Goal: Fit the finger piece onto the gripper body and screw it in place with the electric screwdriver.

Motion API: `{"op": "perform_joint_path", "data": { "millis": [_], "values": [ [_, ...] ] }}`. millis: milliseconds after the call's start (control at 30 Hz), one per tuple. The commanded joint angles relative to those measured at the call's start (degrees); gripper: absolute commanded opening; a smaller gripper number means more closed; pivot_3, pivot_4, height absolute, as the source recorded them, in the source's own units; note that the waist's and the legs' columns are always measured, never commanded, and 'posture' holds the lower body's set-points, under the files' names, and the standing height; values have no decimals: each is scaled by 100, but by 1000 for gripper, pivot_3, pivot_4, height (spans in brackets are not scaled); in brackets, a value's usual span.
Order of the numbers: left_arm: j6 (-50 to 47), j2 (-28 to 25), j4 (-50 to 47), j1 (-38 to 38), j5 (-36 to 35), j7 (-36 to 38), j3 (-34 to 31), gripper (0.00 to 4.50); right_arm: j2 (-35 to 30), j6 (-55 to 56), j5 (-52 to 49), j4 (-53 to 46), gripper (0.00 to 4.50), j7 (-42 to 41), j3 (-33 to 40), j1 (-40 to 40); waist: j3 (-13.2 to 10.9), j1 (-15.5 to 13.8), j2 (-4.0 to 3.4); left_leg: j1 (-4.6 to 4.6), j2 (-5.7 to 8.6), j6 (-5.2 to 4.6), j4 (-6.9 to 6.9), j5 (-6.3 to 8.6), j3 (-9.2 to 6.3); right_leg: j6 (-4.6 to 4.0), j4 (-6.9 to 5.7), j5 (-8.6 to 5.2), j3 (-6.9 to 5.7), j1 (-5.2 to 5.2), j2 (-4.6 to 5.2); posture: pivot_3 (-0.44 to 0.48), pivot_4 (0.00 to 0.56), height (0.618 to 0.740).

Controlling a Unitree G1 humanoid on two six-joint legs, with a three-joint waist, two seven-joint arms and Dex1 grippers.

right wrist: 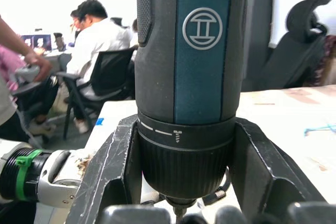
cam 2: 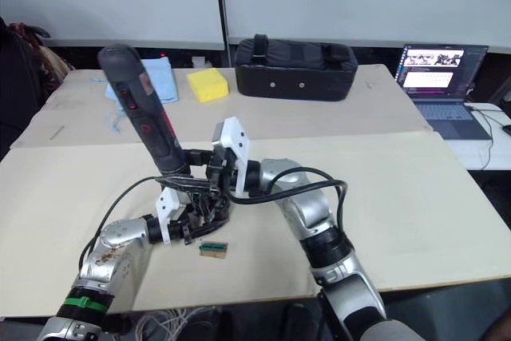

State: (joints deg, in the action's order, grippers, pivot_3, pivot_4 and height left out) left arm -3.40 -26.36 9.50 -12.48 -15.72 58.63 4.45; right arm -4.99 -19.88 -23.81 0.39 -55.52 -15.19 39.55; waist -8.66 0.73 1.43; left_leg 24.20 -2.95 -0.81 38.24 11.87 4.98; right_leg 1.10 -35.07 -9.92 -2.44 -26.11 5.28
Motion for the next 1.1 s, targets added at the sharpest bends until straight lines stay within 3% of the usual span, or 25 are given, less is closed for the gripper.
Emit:
{"op": "perform_joint_path", "data": {
  "millis": [33, 733, 1100],
  "values": [
    [-220, -47, 28, 204, 48, 112, 184, 2329, -65, 0, 121, -29, 1904, 11, -130, -120, 1, 0, -1, -2, 0, 0, -1, 0, 0, -1, 0, -1, 0, 1, 0, 0, 150, 740],
    [-239, 26, -35, 239, 51, -23, 248, 2329, -10, 283, 493, 314, 1904, 132, -629, -168, 61, 0, 2, -9, -1, 0, -7, 0, -2, -20, 1, -14, 2, 3, 1, 0, 150, 740],
    [-213, 8, 0, 218, 57, -13, 241, 2329, -42, 309, 425, 329, 1904, 92, -535, -136, 70, 0, 1, -15, -1, 1, -13, 1, -7, -22, 1, -17, 4, 4, 1, 0, 150, 740]
  ]
}}
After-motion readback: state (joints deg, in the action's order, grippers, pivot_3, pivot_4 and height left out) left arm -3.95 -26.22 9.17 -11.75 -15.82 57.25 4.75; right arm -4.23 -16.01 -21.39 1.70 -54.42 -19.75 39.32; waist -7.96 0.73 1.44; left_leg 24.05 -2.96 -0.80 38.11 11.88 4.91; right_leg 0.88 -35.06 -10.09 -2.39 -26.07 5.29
